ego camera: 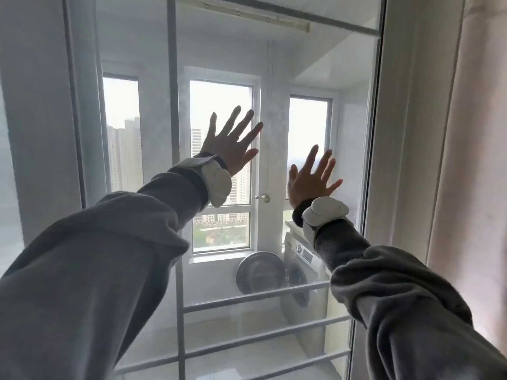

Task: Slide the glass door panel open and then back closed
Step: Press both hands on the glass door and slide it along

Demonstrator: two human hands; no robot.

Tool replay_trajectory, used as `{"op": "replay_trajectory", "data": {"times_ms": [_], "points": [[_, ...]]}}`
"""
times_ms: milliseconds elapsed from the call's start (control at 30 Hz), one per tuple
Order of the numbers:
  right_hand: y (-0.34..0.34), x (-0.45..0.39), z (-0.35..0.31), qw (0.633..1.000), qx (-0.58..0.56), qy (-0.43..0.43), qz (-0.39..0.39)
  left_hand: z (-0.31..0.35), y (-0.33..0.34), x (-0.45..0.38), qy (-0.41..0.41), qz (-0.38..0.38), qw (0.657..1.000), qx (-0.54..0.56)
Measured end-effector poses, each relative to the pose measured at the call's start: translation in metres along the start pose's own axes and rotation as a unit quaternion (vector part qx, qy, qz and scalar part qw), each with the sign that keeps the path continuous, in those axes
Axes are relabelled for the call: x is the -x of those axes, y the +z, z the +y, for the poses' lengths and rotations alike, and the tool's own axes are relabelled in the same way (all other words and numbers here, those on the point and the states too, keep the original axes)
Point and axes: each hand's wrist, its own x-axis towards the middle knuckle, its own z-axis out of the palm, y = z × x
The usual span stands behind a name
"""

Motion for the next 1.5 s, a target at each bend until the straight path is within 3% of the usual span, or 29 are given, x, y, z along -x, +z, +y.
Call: {"op": "replay_trajectory", "data": {"times_ms": [467, 700, 1500], "points": [[0.068, -0.032, 0.023, 0.997, -0.021, -0.013, 0.072, 0.018, 0.038, -0.063, -0.023, 0.141, 0.986, -0.082], [0.078, -0.037, 0.027, 0.992, -0.022, -0.005, 0.12, 0.021, 0.037, -0.062, -0.023, 0.147, 0.986, -0.077], [0.084, -0.022, 0.006, 0.988, -0.055, -0.024, 0.139, -0.002, 0.034, -0.047, -0.035, 0.151, 0.986, -0.065]]}}
